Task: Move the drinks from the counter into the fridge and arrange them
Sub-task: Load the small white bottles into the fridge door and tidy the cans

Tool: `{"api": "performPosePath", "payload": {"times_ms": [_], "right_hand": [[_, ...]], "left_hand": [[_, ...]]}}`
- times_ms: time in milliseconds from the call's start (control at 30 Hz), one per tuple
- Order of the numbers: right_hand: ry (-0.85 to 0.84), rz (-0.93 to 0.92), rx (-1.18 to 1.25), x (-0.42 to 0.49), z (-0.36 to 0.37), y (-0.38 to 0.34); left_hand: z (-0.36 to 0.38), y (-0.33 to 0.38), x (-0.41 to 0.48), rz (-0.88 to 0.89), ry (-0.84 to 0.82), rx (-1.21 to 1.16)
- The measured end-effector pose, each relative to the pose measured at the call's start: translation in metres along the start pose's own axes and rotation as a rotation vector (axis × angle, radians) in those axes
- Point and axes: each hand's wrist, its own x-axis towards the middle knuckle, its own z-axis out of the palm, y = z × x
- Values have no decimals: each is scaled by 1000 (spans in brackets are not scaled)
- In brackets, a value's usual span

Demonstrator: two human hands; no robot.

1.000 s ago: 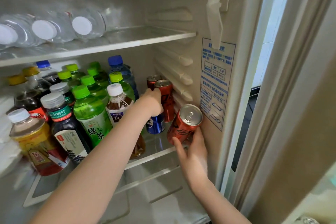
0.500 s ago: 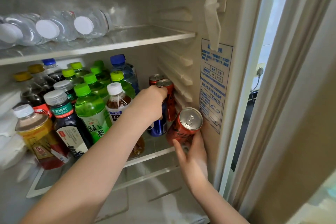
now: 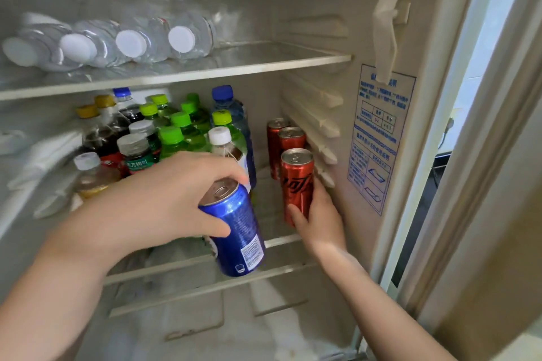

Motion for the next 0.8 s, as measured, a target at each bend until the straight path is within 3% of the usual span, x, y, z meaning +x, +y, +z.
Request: {"api": "performPosePath", "payload": {"times_ms": [233,467,800], "right_hand": [[21,-20,10,11,11,-2],[50,-9,28,10,21,-3],[92,58,139,2,35,2]], "left_hand": [[24,-58,-21,-179,54,45],[45,-87,-24,-243,38,126],[51,-112,-28,-317,152,116]]}}
